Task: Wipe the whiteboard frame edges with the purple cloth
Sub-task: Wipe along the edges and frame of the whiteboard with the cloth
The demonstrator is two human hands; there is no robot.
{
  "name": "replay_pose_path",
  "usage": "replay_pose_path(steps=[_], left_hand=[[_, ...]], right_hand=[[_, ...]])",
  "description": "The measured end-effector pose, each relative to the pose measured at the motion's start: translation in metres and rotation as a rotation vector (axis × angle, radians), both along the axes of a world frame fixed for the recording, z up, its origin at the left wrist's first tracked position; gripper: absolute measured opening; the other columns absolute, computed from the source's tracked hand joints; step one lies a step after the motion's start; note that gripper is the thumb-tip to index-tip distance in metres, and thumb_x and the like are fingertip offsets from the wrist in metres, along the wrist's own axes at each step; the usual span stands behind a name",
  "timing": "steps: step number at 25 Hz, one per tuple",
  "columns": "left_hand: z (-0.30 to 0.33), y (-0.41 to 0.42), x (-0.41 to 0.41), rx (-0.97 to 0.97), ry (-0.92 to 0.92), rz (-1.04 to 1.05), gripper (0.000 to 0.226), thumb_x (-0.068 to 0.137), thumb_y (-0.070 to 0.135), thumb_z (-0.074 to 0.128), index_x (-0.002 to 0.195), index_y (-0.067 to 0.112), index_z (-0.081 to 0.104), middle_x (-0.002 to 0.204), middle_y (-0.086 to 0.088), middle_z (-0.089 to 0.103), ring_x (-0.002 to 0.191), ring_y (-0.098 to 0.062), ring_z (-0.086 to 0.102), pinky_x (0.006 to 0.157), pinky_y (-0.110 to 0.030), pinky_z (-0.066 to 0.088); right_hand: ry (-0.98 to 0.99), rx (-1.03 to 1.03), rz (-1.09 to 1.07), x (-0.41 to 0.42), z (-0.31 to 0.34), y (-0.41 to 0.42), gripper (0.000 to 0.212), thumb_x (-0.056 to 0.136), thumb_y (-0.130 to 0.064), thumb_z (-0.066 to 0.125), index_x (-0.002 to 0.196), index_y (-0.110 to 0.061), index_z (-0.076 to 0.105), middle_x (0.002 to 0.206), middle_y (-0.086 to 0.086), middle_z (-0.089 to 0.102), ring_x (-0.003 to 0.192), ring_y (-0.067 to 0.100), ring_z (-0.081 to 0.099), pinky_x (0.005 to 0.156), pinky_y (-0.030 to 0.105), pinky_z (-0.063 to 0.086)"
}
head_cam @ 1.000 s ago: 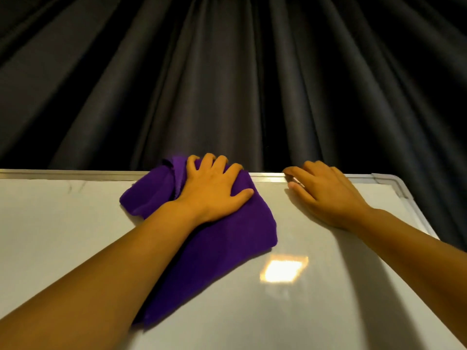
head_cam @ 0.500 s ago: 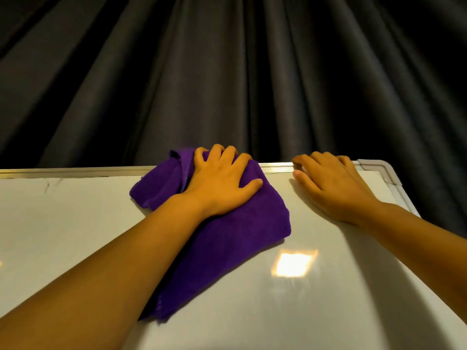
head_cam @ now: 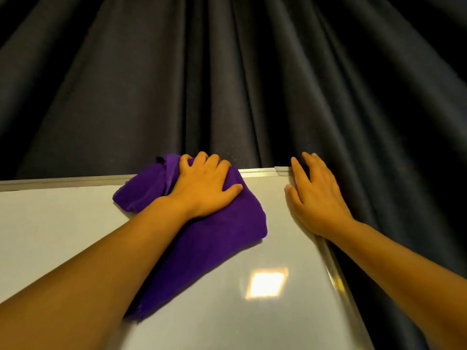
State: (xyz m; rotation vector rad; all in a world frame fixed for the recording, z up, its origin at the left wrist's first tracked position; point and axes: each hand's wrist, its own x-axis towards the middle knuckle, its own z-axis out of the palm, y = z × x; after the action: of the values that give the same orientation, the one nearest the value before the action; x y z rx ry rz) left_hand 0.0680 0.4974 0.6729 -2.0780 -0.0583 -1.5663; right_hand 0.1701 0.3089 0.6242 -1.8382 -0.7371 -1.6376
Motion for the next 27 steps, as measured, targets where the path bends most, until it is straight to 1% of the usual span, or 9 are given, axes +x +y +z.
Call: replay_pose_path(steps=[2, 5, 9, 12, 14, 16, 19, 23, 27], left_hand=[[-0.002, -0.002, 0.009, -0.016, 0.018, 0.006, 0.06, 0.082, 0.062, 0.031, 0.125, 0.021, 0.042, 0.126, -0.006, 0.048, 0.117, -0.024, 0.038, 0.103, -0.052, 0.022], [-0.002, -0.015, 0.025, -0.015, 0.054, 0.016, 0.061, 0.082, 0.062, 0.03, 0.125, 0.02, 0.042, 0.128, -0.007, 0.048, 0.118, -0.025, 0.038, 0.102, -0.053, 0.023], [-0.004, -0.024, 0.04, -0.003, 0.074, 0.007, 0.063, 0.082, 0.062, 0.028, 0.126, 0.02, 0.042, 0.128, -0.007, 0.048, 0.118, -0.025, 0.039, 0.101, -0.052, 0.024], [-0.001, -0.029, 0.041, 0.028, 0.057, -0.016, 0.063, 0.082, 0.062, 0.026, 0.124, 0.019, 0.043, 0.125, -0.008, 0.05, 0.115, -0.026, 0.04, 0.1, -0.053, 0.026], [0.002, -0.035, 0.043, 0.059, 0.068, -0.032, 0.061, 0.083, 0.062, 0.028, 0.123, 0.019, 0.044, 0.124, -0.009, 0.051, 0.114, -0.026, 0.041, 0.099, -0.053, 0.026], [0.003, -0.043, 0.046, 0.08, 0.086, -0.063, 0.059, 0.084, 0.06, 0.029, 0.122, 0.018, 0.044, 0.122, -0.009, 0.051, 0.113, -0.026, 0.041, 0.098, -0.053, 0.026], [0.003, -0.051, 0.053, 0.096, 0.123, -0.1, 0.056, 0.085, 0.058, 0.032, 0.123, 0.018, 0.043, 0.123, -0.008, 0.049, 0.115, -0.024, 0.04, 0.101, -0.053, 0.024], [0.006, -0.06, 0.051, 0.1, 0.14, -0.225, 0.043, 0.089, 0.043, 0.039, 0.124, 0.018, 0.043, 0.123, -0.008, 0.047, 0.117, -0.024, 0.037, 0.103, -0.049, 0.021], [0.007, -0.09, 0.049, 0.202, 0.083, -0.421, 0.035, 0.09, 0.025, 0.041, 0.123, 0.016, 0.045, 0.118, -0.011, 0.046, 0.11, -0.026, 0.037, 0.092, -0.04, 0.023]], right_hand=[[0.204, 0.074, 0.189, 0.008, -0.017, 0.001, 0.06, 0.095, -0.037, 0.037, 0.145, -0.02, 0.009, 0.152, 0.009, 0.022, 0.138, 0.027, 0.024, 0.111, 0.043, 0.027], [0.307, 0.108, 0.417, 0.006, -0.032, 0.01, 0.059, 0.096, -0.032, 0.036, 0.145, -0.021, 0.005, 0.143, 0.011, 0.041, 0.125, 0.029, 0.046, 0.098, 0.043, 0.043], [0.322, 0.128, 0.417, -0.001, -0.045, 0.009, 0.053, 0.097, -0.024, 0.035, 0.145, -0.014, 0.013, 0.134, 0.014, 0.049, 0.111, 0.027, 0.055, 0.088, 0.038, 0.048], [0.249, 0.13, 0.439, -0.012, -0.046, 0.008, 0.043, 0.097, -0.019, 0.032, 0.139, -0.008, 0.027, 0.115, 0.023, 0.06, 0.084, 0.024, 0.055, 0.069, 0.032, 0.044], [0.359, 0.22, 0.541, -0.015, -0.045, 0.006, 0.043, 0.098, -0.019, 0.032, 0.14, -0.011, 0.027, 0.124, 0.017, 0.056, 0.091, 0.02, 0.055, 0.069, 0.028, 0.046], [0.434, 0.321, 0.605, -0.015, -0.05, 0.003, 0.038, 0.098, -0.018, 0.032, 0.134, -0.008, 0.037, 0.126, 0.015, 0.055, 0.1, 0.021, 0.055, 0.075, 0.025, 0.043], [0.497, 0.366, 0.61, -0.017, -0.07, -0.005, 0.03, 0.097, -0.016, 0.035, 0.11, -0.001, 0.058, 0.107, 0.019, 0.063, 0.082, 0.018, 0.055, 0.072, 0.025, 0.042], [0.523, 0.349, 0.611, -0.023, -0.087, -0.016, 0.029, 0.096, -0.016, 0.038, 0.097, -0.002, 0.063, 0.083, 0.011, 0.06, 0.065, 0.012, 0.053, 0.053, 0.013, 0.038], [0.492, 0.33, 0.633, -0.033, -0.087, -0.018, 0.03, 0.094, -0.013, 0.039, 0.083, 0.006, 0.058, 0.06, 0.005, 0.048, 0.052, 0.012, 0.041, 0.051, 0.025, 0.036]])
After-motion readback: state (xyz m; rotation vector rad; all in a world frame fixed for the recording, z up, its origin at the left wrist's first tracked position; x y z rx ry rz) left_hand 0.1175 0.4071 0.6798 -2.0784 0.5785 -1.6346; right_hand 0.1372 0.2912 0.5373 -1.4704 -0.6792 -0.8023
